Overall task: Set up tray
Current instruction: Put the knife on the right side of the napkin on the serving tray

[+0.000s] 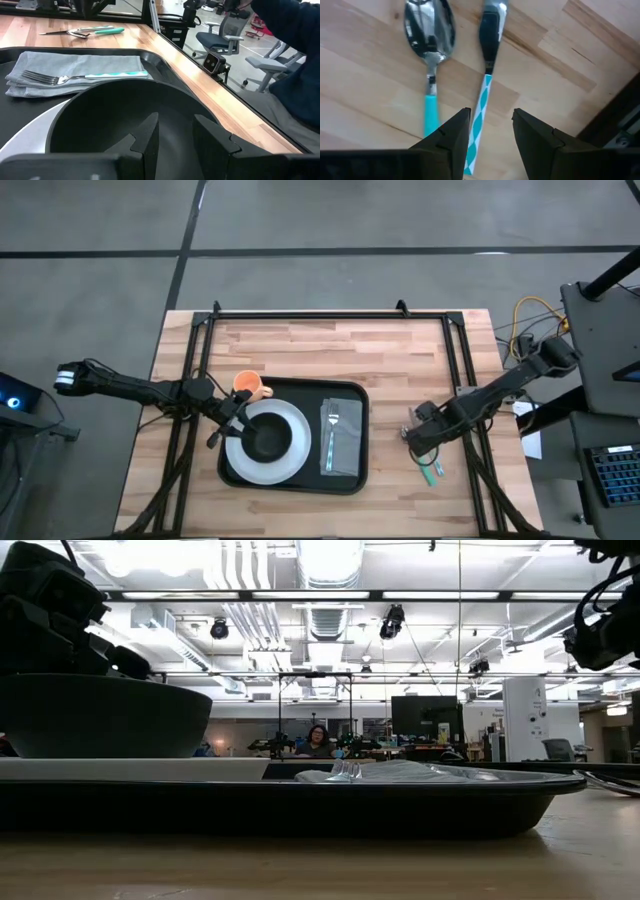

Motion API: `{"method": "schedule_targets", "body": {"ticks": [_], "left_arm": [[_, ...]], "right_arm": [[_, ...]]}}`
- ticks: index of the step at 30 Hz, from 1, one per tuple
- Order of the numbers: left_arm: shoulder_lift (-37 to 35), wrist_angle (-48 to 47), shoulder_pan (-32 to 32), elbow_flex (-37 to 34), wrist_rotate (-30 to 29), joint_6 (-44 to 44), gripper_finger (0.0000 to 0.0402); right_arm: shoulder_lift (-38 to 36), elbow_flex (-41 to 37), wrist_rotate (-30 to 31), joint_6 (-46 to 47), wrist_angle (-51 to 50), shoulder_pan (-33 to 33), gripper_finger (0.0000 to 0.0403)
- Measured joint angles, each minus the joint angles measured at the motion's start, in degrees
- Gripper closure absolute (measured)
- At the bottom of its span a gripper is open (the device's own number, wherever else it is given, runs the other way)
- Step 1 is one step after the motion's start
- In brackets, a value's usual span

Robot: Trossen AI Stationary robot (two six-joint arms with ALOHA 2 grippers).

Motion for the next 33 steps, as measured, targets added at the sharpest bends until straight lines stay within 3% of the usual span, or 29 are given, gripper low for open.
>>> {"method": "schedule_targets", "body": {"ticks": [16, 33], "left_arm": [[0.0, 0.0, 0.0, 0.02, 0.0, -0.02, 0.0303], [0.01, -0.02, 0.0, -0.04, 0.0, -0.02, 0.0303]], "right_arm": [[-1.93, -3.06, -1.93, 2.85, 0.78, 0.5, 0.0262], [-1.78, -8.32, 0.26, 9.07, 11.56, 5.32, 0.0257]]}}
